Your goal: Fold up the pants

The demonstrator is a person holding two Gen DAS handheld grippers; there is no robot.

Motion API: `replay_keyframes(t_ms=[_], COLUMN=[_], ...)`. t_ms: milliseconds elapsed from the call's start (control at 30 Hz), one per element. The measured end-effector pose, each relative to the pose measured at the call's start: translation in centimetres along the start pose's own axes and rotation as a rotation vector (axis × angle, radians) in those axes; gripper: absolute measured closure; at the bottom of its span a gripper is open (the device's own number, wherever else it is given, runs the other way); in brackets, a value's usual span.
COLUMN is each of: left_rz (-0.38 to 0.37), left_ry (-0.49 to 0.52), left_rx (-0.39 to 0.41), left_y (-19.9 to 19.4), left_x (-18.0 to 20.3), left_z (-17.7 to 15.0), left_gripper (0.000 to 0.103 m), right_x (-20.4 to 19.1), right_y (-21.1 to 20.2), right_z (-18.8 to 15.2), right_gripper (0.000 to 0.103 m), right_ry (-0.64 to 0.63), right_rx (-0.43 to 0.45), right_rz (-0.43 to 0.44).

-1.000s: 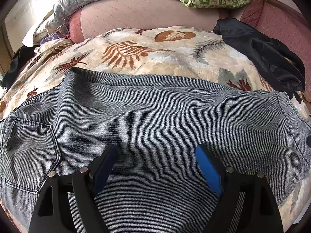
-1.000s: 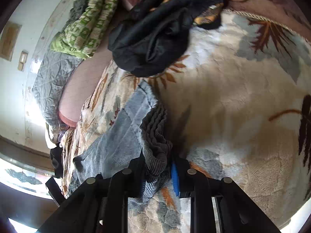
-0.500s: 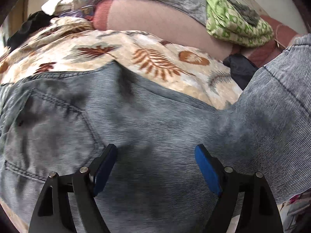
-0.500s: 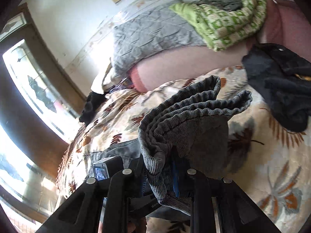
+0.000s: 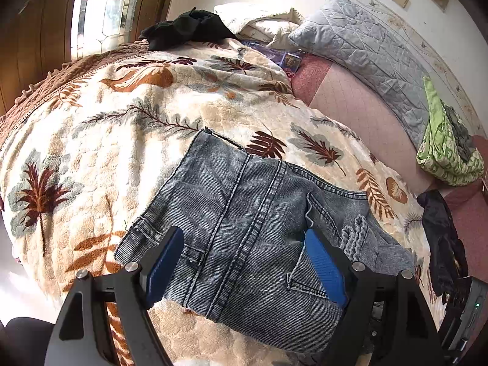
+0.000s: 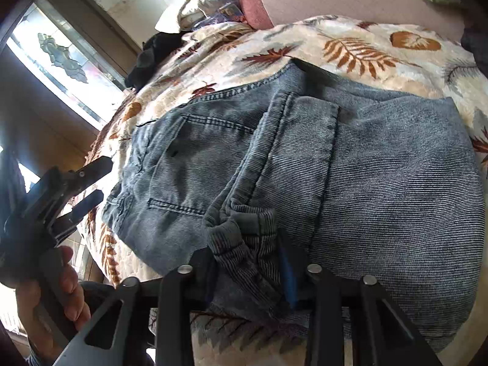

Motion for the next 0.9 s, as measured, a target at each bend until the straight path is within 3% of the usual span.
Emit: replay_keyframes(t_ms=[67,200,333,433,467,567,600,633,733,900], left_rz=[-0.025,-0.091,-0.152,-0.141,-0.122,-0.002,0.012,0.015,0.020,0.019], left_ry=[0.021,0.056,0.139,0.256,0.311,0.484,0.526,0.541,0.525,0.552], left_rx=[0.004,-0.018,-0.044,-0.095,-0.121,-0.233,-0.208,-0.177,-0.183,-0.170], left_y=[0.0,-0.1,0.0,1.0,1.7,4.5,4.6,4.3,4.2,4.4], left_x=[1.1,4.3,8.5,11.4,12.1,12.4,12.5,12.7,12.7,12.6], left_z=[0.0,-0.7,-2.5,-5.0,-6.1,-10.0,-10.4,-10.4,-10.4,-10.6], left_gripper=[0.020,0.020,0.020,0.020,0.020,0.020,0.020,0.020,0.020,0.020], right_x=[0.0,2.0,7.8,12.4,12.8,13.0,12.9,12.8,13.2,15.7], right_y=[-2.0,-7.0,-7.3,-5.1,-5.3,-6.5,-7.1,-7.7,-7.8,-3.7], right_z=[0.4,2.1,1.3,-1.7,-1.9,-0.8,0.0,0.9,3.9,8.6], right_gripper=[0.031,0.022,0.022,0.023,0.024,0.024,0.024,0.024,0.024,0.024], right_ry=[0.040,0.173,0.385,0.635,0.666,0.687,0.662,0.644,0.632,0.656], right_rx=[0.042,0.181,0.204,0.135,0.162,0.156,0.171,0.187,0.213,0.190], right_rz=[0.053,0.157,0.157,0.230,0.275,0.299,0.302,0.307,0.307,0.332])
Point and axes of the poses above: each gripper's, at about its wrist camera, not at the fingertips, and y roughly the way its jaws point, x to its right, z to its top, the point moved 8 cm from there along y, roughly the way its jaws point, and after that the axes turned 7 degrees about x, right-handed, at the moved point
